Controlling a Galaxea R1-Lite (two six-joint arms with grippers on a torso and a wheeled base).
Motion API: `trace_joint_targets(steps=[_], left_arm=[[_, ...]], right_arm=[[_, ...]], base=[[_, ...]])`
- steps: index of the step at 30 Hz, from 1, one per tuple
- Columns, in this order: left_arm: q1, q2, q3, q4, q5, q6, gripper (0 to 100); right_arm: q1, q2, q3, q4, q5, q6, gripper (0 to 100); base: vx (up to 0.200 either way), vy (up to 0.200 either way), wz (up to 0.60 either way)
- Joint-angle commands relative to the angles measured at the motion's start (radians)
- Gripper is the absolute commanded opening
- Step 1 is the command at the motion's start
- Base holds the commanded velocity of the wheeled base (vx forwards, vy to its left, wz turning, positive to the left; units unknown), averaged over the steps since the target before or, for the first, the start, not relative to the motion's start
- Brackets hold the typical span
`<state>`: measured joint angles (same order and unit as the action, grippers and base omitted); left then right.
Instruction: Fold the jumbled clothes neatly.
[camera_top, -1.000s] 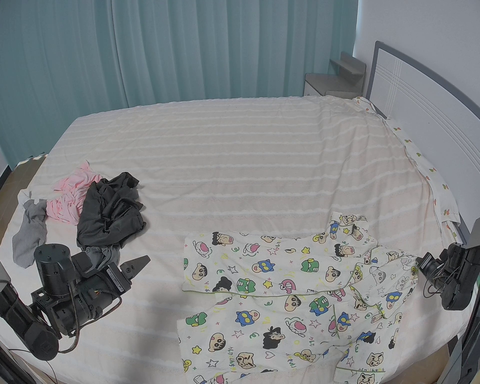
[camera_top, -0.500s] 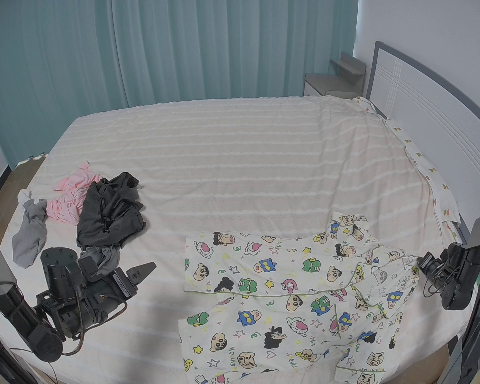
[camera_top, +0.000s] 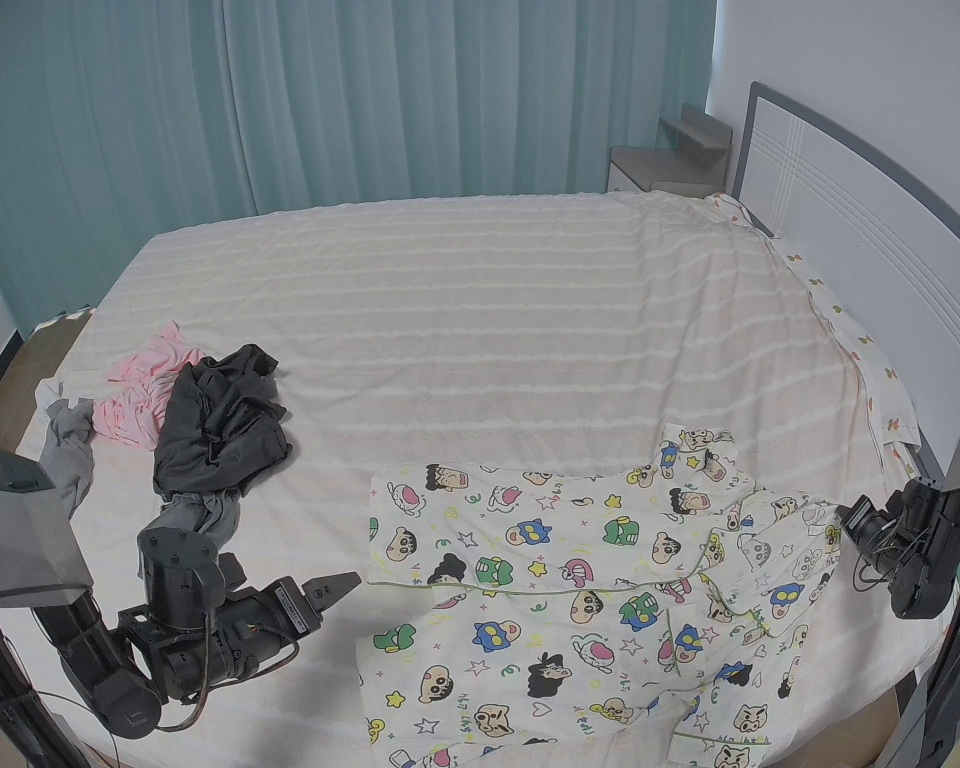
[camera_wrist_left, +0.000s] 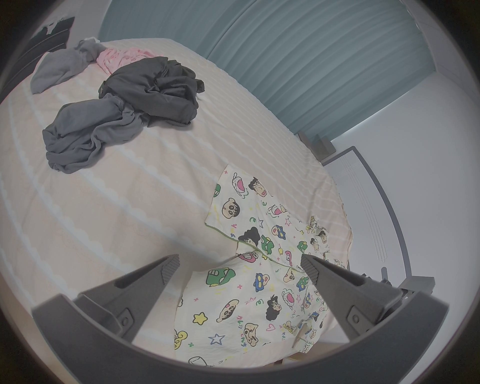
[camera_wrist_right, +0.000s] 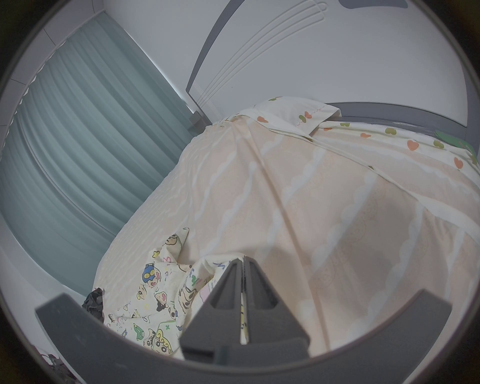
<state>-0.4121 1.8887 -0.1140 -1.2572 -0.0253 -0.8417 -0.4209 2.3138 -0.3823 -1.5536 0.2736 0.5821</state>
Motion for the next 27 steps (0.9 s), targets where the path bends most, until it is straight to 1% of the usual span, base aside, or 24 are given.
trace_joint_targets(steps=[1, 3, 4, 10, 15, 18, 19, 21, 24, 26, 27], left_arm=[[-0.005, 0.033, 0.004, -0.007, 0.001, 0.0, 100], [-0.005, 0.033, 0.004, -0.01, 0.001, 0.0, 100], [-0.005, 0.033, 0.004, -0.011, 0.001, 0.0, 100], [-0.005, 0.036, 0.007, -0.014, 0.001, -0.002, 100], [-0.016, 0.043, 0.011, -0.014, -0.002, -0.008, 100], [-0.033, 0.046, 0.013, -0.014, -0.002, -0.008, 100], [-0.045, 0.05, 0.011, -0.014, -0.001, -0.007, 100], [-0.05, 0.049, 0.013, -0.014, -0.001, -0.01, 100], [-0.057, 0.05, 0.013, -0.014, -0.001, -0.011, 100], [-0.057, 0.05, 0.013, -0.014, -0.001, -0.011, 100], [-0.062, 0.049, 0.013, -0.014, -0.001, -0.019, 100]], right_arm=[[0.001, 0.01, 0.002, -0.013, 0.001, -0.002, 0], [0.001, 0.019, 0.005, -0.013, 0.001, -0.005, 0], [0.001, 0.032, 0.003, -0.013, 0.001, -0.01, 100], [0.001, 0.052, 0.0, -0.013, -0.001, -0.025, 100], [0.002, 0.002, 0.017, -0.013, 0.002, -0.027, 100], [0.008, -0.011, 0.054, -0.013, 0.016, -0.03, 100], [0.024, -0.019, 0.077, -0.013, 0.045, -0.042, 100], [0.031, -0.027, 0.103, -0.013, 0.068, -0.067, 100], [0.054, -0.054, 0.135, -0.013, 0.07, -0.105, 100], [0.063, -0.07, 0.145, -0.013, 0.07, -0.108, 100], [0.082, -0.111, 0.166, -0.013, 0.07, -0.11, 100]], base=[[0.0, 0.0, 0.0], [0.0, 0.0, 0.0], [0.0, 0.0, 0.0], [0.0, 0.0, 0.0], [0.0, 0.0, 0.0], [0.0, 0.0, 0.0], [0.0, 0.0, 0.0], [0.0, 0.0, 0.0], [0.0, 0.0, 0.0], [-0.2, 0.0, 0.0], [-0.2, 0.0, 0.0]])
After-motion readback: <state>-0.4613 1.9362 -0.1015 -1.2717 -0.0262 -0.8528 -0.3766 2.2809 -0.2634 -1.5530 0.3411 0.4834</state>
